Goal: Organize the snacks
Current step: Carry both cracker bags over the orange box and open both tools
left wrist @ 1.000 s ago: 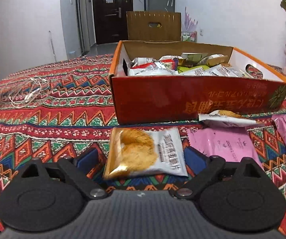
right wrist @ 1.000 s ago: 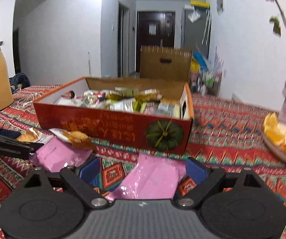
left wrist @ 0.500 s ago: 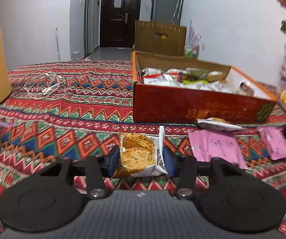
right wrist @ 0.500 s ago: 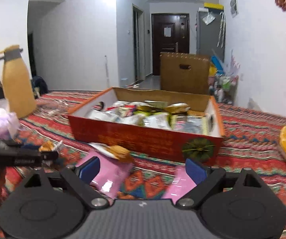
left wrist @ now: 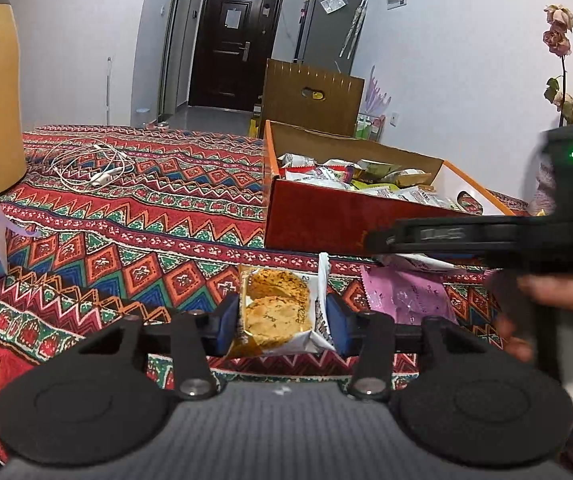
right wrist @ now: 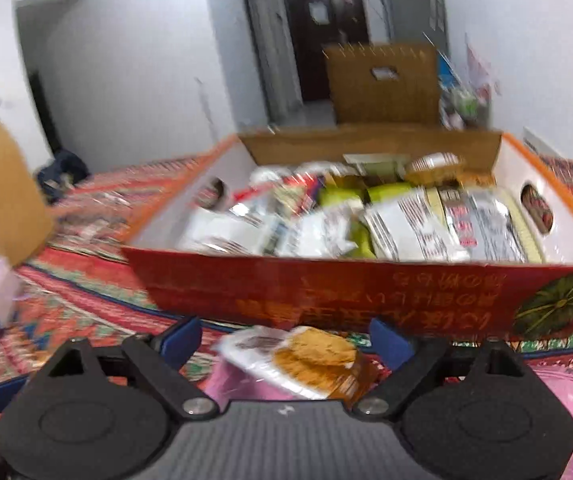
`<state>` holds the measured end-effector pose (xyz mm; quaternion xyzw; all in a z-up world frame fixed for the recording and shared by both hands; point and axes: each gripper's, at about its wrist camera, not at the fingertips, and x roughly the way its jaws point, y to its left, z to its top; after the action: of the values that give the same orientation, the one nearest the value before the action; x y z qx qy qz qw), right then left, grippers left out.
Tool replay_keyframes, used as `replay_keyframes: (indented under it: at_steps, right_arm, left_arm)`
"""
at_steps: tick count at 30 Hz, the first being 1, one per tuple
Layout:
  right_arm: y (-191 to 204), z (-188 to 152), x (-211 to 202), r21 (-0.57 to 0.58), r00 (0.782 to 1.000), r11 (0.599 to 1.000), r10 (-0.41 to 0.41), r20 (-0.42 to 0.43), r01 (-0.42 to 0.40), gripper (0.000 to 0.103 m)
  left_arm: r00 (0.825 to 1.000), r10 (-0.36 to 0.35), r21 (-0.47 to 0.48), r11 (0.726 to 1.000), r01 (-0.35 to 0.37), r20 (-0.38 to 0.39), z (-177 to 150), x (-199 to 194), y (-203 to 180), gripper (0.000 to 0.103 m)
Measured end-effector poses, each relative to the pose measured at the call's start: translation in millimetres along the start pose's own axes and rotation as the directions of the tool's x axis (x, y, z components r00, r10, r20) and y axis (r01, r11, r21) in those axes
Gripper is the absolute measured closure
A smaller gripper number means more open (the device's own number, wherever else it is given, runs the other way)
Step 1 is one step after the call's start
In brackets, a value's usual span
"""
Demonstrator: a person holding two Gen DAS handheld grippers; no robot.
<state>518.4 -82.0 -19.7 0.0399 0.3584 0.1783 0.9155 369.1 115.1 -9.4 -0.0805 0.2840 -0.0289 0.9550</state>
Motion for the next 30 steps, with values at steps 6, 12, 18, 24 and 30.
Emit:
replay_keyframes:
  at_steps: [6,12,18,24,30]
  right_arm:
    - [-15.6,-14.0,-5.7,0.035,1.000,0.999,0.007,0.016,-0.007,0.062]
    - [-12.4,-23.2,-30.9,-0.044,0.998,0.999,-0.026,0.062,0.029,0.062]
    - [-1.2,-32.2,-116.2,-0.171,0.977,0.985,0.015,0.211,0.022,0.062]
    - [-2.3,-74.2,-192.9,-0.227,0.972,0.974,0.057,0.227,-0.005,0.062]
    - [-9.9,-120.7,-251.3,-0.208,0.971,0.978,0.030,0.237,0.021,0.062]
  left_arm:
    - [1.000,-0.015,0.003,1.000,0.015,0.008,-0.5,-3.8,0.0,0.057]
    - [0.999,0.017,0.046,0.999,-0.019,0.040,-2.5,-16.1,-10.6,0.057]
    - [0.997,0.000,0.036,0.999,-0.003,0.074,-4.8,-68.6,-26.7,0.057]
    - [0.991,0.008,0.027,1.000,-0.012,0.131,-23.4,-134.8,-45.1,0.057]
    - [0.989,0.003,0.045,0.999,-0.010,0.146,-35.5,-172.4,-64.6,0.057]
